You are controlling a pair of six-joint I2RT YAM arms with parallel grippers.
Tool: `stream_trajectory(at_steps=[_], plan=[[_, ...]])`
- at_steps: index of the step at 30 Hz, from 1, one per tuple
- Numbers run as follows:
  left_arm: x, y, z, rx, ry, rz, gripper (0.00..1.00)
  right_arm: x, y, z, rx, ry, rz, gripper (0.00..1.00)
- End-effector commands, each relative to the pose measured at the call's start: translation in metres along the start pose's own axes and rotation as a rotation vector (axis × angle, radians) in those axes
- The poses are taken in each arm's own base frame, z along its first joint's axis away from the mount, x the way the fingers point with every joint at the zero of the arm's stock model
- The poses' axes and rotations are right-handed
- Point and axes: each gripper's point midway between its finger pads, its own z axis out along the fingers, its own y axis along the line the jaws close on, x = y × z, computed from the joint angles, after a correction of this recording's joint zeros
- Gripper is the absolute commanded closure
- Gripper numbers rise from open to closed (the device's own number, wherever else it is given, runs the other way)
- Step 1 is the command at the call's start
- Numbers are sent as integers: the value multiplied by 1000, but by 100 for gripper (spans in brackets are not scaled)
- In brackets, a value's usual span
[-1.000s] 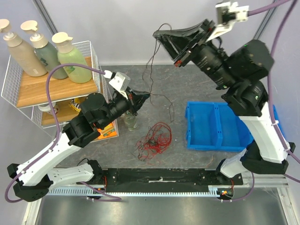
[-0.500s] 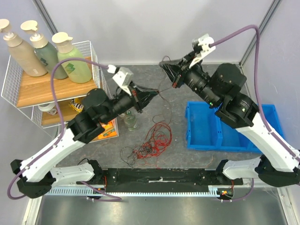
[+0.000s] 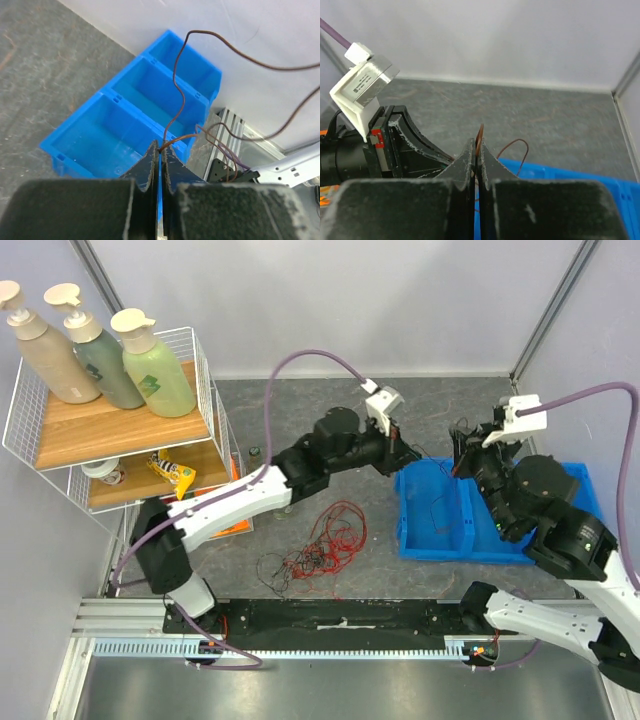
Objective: Untangle the cables
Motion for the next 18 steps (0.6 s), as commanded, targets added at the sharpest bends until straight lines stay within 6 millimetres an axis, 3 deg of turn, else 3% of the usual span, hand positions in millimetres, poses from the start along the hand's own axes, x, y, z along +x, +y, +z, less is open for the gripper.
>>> stream_trajectory(at_steps=[1,5,9,14,18], plan=[[12,-8,36,30,1,-27,98,71,-32,-1,203,117,-4,100],[55,26,62,-97,102,3,98,137,-41,-2,286,190,49,100],[86,48,74,-183,170,37,98,188,-45,-2,342,251,83,100],[121,62,86,-211,245,12,98,216,-59,-3,423,275,111,100],[121,66,85,-233,251,12,98,239,-63,0,436,316,122,100]])
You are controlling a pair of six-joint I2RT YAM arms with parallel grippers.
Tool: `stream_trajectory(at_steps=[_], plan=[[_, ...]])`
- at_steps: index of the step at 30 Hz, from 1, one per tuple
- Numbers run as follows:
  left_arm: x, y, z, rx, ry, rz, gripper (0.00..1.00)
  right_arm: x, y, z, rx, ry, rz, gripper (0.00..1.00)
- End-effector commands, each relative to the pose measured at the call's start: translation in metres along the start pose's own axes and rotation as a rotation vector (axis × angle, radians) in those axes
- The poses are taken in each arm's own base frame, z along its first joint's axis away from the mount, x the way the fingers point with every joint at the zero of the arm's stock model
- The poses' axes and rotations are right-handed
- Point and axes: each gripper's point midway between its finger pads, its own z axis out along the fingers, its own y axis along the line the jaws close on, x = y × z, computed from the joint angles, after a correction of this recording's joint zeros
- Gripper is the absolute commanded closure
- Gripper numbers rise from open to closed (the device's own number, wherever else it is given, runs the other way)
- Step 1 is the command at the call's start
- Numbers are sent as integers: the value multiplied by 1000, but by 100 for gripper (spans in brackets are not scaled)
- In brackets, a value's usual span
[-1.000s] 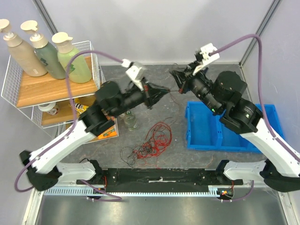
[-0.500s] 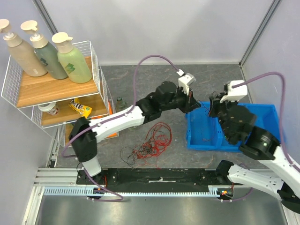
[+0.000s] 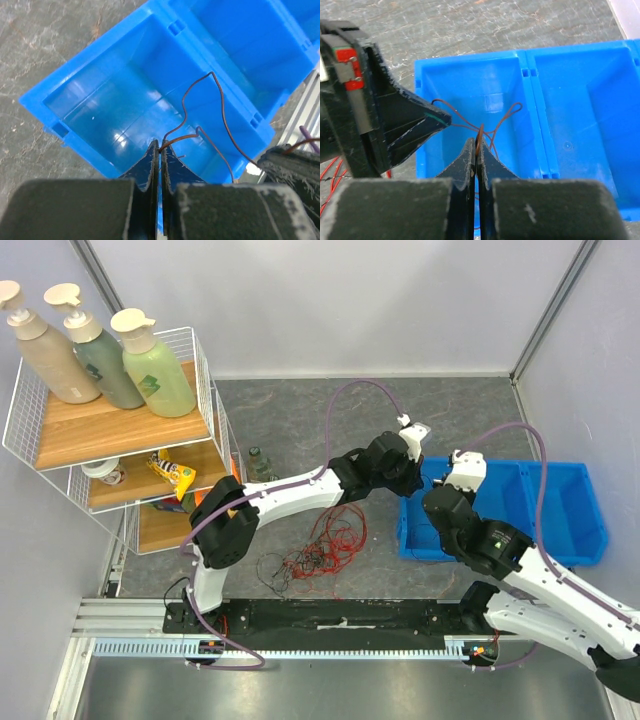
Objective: Untangle the cables
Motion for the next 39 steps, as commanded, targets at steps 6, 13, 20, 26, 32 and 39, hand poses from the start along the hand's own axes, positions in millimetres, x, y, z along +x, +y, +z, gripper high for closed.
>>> stream_trajectory(at_steps=[6,13,20,26,32,39], plan=[[-32,-1,-26,-53,-56,33,60,31,1,37,6,102,137,100],[-38,-22,-97,32,-104,21,32,29,-2,60,-27,196,110,100],[-24,-44,-176,179,-189,19,34,-13,-1,93,-58,208,107,100],[-11,-37,-231,169,-247,37,33,-11,10,123,-63,248,37,100],[6,-14,-259,69,-259,31,31,44,19,88,-205,362,63,94],[33,33,-235,-160,-171,17,29,40,11,45,-261,422,31,32]])
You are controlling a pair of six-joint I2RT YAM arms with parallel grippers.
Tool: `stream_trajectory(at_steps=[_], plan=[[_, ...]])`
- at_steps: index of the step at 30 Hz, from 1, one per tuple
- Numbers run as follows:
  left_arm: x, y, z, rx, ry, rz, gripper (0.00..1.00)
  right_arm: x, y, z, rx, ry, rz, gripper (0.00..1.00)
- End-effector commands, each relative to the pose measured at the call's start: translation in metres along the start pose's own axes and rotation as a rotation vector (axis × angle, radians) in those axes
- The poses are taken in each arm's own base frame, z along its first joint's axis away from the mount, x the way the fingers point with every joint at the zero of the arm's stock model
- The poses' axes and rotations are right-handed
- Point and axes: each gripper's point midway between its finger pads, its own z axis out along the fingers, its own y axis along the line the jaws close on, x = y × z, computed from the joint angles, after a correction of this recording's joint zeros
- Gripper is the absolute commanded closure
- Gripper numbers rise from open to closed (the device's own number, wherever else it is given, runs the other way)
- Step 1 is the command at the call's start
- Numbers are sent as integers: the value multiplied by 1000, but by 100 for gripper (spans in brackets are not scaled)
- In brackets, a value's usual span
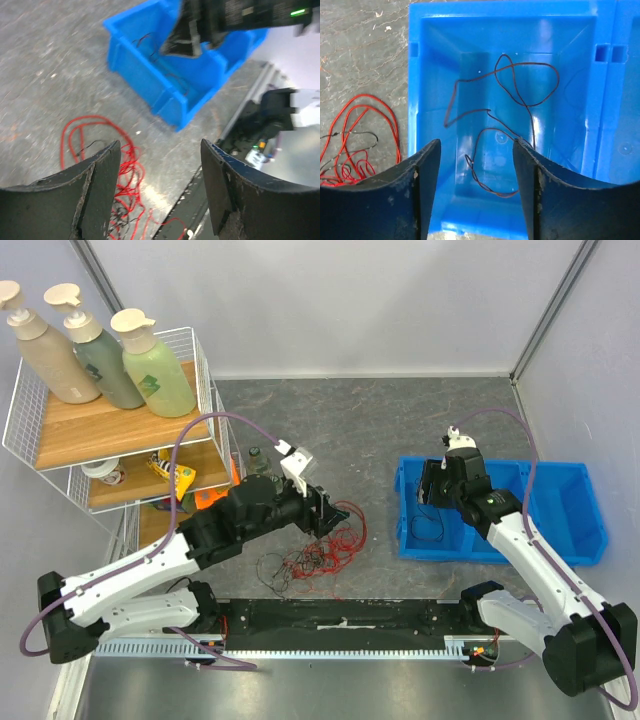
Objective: Untangle the cables
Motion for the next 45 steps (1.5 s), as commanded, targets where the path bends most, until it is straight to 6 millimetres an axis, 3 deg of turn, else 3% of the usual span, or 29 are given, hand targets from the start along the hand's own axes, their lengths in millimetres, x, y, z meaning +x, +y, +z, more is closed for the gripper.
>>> stream_trajectory(at_steps=[1,4,8,11,14,20,22,23,25,30,32,38,41,45], plan=[[37,53,15,-262,125,22,29,-14,11,-32,-59,10,-48,29],[63,76,25,-385,229,22,32,-19,42,-47,-193,-4,-103,22],[95,100,34,-496,305,12,35,8,123,-61,-447,29,-202,22],[110,116,38,-556,320,19,35,25,154,-65,-478,21,-263,23],[126,121,46,-551,359,18,37,31,157,-62,-459,7,-274,24],[154,125,63,-532,461,-1,57,39,155,-60,-464,14,-257,27],[158,124,65,-524,475,-4,58,40,155,-61,-473,11,-248,27],[158,122,65,-512,479,-5,64,40,156,-63,-483,6,-247,27],[146,116,62,-493,451,-11,98,44,160,-63,-509,15,-255,27],[81,83,47,-362,255,-14,98,74,177,-51,-567,79,-286,27],[49,62,37,-272,174,-7,98,86,186,-39,-579,88,-284,26],[-18,12,5,-74,13,5,98,106,187,1,-505,105,-202,27],[-54,-4,-17,-31,-78,34,98,117,185,15,-483,120,-168,39],[-120,-45,-62,110,-242,101,98,124,173,27,-416,117,-132,74]])
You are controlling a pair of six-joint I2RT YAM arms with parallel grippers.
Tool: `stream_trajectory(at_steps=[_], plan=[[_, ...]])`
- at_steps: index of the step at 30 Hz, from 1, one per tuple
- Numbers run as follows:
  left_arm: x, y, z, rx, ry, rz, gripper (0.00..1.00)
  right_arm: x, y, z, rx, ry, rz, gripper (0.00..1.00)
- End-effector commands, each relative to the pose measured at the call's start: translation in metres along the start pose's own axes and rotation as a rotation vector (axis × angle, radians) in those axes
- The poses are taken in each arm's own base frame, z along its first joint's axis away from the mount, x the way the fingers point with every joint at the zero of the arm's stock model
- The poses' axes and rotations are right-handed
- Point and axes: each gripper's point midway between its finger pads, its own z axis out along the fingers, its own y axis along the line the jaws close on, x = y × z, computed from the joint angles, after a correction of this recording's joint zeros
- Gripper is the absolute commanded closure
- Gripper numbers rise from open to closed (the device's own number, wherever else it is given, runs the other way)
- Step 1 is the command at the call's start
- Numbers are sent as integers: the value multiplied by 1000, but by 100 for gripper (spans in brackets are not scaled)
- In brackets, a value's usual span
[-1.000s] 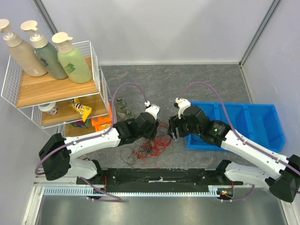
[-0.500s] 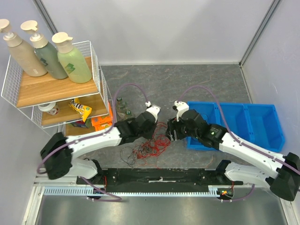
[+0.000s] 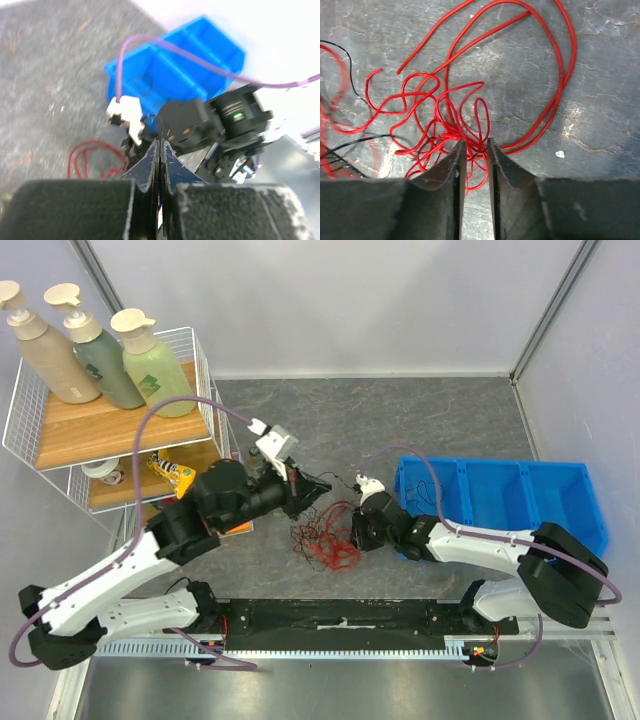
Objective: Untangle the cables
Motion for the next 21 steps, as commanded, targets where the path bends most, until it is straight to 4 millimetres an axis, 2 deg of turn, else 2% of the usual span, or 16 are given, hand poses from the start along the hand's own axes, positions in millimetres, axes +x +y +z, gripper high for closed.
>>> stream_trajectory(at_steps=[1,3,6,8,10,11,13,15,17,21], plan=[[-96,-53,-57,203,-246,107,98,-20,-5,8,44,-116,90,78],[-128,-70,-82,262,-338,141,98,-19,-18,10,106,-120,111,86],[-168,-85,-115,300,-449,179,98,-16,-36,10,182,-109,131,99],[-184,-84,-127,274,-505,185,98,-21,-45,8,212,-115,141,100],[-192,-68,-127,184,-540,139,98,-31,-42,0,202,-115,83,97],[-193,-55,-122,114,-548,106,98,-39,-34,-5,176,-116,56,91],[-181,-35,-104,20,-512,75,98,-52,-17,-20,102,-127,-4,71],[-163,-22,-83,-37,-447,67,98,-68,3,-40,32,-173,-45,52],[-145,-13,-62,-75,-394,59,98,-78,23,-59,-45,-220,-86,39],[-119,2,-32,-131,-329,28,98,-92,71,-102,-264,-319,-156,26]])
